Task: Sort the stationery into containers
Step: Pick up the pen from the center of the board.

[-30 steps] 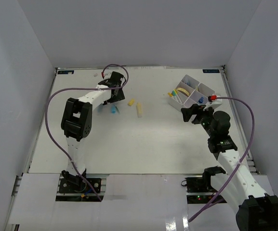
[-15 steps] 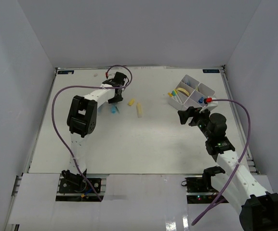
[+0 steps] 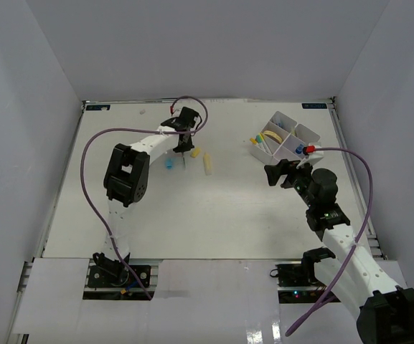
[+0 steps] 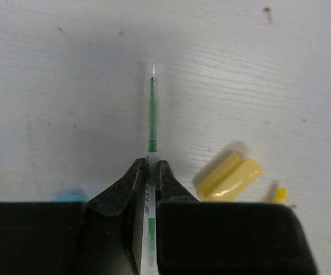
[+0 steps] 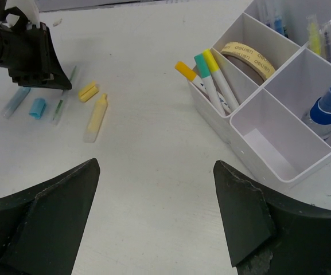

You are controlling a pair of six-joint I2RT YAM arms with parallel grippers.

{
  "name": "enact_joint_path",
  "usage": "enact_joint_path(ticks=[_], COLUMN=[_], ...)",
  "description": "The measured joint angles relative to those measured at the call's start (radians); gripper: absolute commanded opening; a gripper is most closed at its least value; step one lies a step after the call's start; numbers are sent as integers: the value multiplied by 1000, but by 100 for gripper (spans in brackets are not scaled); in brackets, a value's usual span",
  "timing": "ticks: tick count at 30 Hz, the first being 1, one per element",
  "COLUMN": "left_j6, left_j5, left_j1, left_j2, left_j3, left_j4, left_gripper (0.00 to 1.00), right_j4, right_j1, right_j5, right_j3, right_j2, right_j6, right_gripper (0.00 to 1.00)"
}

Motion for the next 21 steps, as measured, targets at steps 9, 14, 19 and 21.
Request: enact_joint_path(ticks=[9,14,19,21], left_j6=[182,338,443,465], left_j5=[207,442,612,663], left_j1=[-75,-105,-111,-111], left_j2=[-367,-731,-938,-985], left_j3=[-312,-579,-760,-816], left_j4=[243,463,606,634], left_gripper=[5,7,8,9], right_j4=[-118,-117,-100,-86], right_j1=[6,92,238,282], right_j5=[-153,-243,-280,-291], right_j3=[174,330,436,465], right_j2=[69,175,308,354], right_j6=[23,71,121,143], right_gripper=[83,83,83,82])
